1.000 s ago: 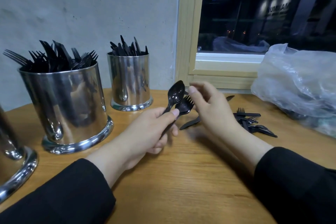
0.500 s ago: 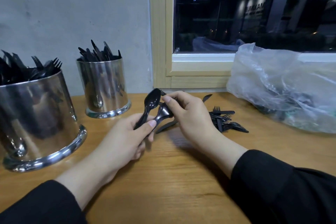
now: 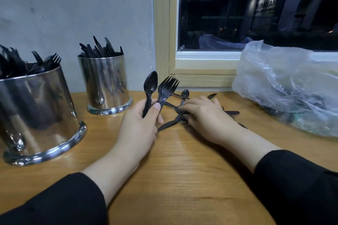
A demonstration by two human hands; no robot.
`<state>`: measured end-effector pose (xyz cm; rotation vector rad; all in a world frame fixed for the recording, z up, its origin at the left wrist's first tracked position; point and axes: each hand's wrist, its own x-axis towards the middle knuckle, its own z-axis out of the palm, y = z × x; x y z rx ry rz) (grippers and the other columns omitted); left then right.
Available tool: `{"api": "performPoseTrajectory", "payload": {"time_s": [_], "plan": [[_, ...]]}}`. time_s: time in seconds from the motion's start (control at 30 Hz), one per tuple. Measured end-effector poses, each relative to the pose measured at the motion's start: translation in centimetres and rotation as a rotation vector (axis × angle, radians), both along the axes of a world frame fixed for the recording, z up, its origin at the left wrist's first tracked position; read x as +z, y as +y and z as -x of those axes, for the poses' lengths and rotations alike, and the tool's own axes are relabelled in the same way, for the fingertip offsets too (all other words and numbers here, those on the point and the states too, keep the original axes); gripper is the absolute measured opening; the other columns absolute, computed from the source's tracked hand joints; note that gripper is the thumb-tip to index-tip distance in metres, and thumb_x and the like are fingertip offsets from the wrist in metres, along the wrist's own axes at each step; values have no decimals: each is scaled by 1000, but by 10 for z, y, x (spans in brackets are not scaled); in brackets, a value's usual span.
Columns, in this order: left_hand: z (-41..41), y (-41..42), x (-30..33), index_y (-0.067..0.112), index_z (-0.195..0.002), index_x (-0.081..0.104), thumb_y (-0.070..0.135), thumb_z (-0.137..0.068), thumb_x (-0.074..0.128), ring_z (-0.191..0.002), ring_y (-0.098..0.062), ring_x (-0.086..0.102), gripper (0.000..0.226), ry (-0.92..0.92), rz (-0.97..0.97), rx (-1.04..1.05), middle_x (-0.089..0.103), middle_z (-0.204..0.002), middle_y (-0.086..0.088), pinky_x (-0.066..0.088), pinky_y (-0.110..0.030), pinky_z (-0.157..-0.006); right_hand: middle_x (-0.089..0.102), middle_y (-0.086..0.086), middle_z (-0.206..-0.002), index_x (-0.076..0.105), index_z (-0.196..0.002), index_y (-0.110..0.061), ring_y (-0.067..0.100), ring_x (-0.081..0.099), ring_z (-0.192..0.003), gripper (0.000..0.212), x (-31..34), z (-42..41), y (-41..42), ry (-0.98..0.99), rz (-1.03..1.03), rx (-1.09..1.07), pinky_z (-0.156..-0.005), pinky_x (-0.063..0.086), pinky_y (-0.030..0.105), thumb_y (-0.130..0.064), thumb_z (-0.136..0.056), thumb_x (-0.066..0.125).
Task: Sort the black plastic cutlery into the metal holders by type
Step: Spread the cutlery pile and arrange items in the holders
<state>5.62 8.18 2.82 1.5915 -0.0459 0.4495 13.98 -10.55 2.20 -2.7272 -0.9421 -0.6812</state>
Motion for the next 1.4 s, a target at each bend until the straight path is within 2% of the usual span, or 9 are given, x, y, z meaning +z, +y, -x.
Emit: {"api": "performPoseTrajectory", "payload": {"time_s": [0.1,0.33,0.47,0.57,0.63,0.87,0.97,1.17,1.4], "plan": [[2,6,1,25,-108,65,24,-107,50,-47,-14,40,15,8,10,10,62,-72,2,35,-25,-42,59,-13,-119,65,-121,-32,18,44,-110,25,-7,0,6,25,66,13,-79,22,36,-29,-103,49],[3,6,0,17,-103,65,22,-107,50,-48,-15,38,16,8,88,9,58,-67,2,33,-24,-41,56,-8,-105,71,-104,-28,19,44,-101,17,-7,3,7,-27,3,-2,-81,29,39,-33,-101,55],[3,9,-1,13,-94,61,23,-107,50,-51,-15,40,20,-14,76,25,56,-66,4,34,-27,-43,57,-2,-92,74,-97,-16,23,54,-90,11,-1,1,4,-178,-321,1,-76,38,35,-22,-96,65],[3,12,-2,16,-94,62,24,-107,51,-53,-15,44,19,-20,67,36,56,-66,5,39,-30,-46,55,-5,-83,74,-98,-12,8,48,-77,11,7,9,4,-154,-600,12,-72,36,13,-19,-98,65],[3,12,-2,16,-95,62,23,-107,50,-54,-15,48,19,-22,75,28,56,-67,4,44,-30,-47,62,-10,-82,72,-96,-18,3,52,-75,7,9,16,7,-83,-753,13,-72,37,9,-21,-97,66],[6,4,-3,10,-104,60,24,-109,48,-64,-17,61,19,-12,182,-55,52,-71,-1,57,-29,-63,65,-3,-66,73,-81,-16,10,58,-60,14,5,44,36,412,-1227,103,-66,53,29,-22,-93,72],[8,-1,-3,13,-105,58,27,-110,45,-64,-19,63,20,6,193,-77,48,-67,1,58,-34,-68,63,-7,-64,73,-81,-14,5,51,-56,15,1,54,46,486,-1278,95,-61,44,21,-24,-93,72],[11,-4,-5,10,-106,58,27,-107,51,-68,-24,64,19,16,232,-77,47,-69,-2,62,-41,-73,63,9,-66,65,-88,5,11,52,-54,23,-1,63,51,606,-1286,163,-56,43,23,-17,-94,70],[15,-7,-3,12,-112,61,15,-101,62,-59,-19,64,11,99,174,-102,73,-86,-4,55,-31,-50,66,2,-65,64,-89,6,8,54,-54,23,-2,61,48,610,-1283,155,-54,44,18,-15,-93,71]]}}
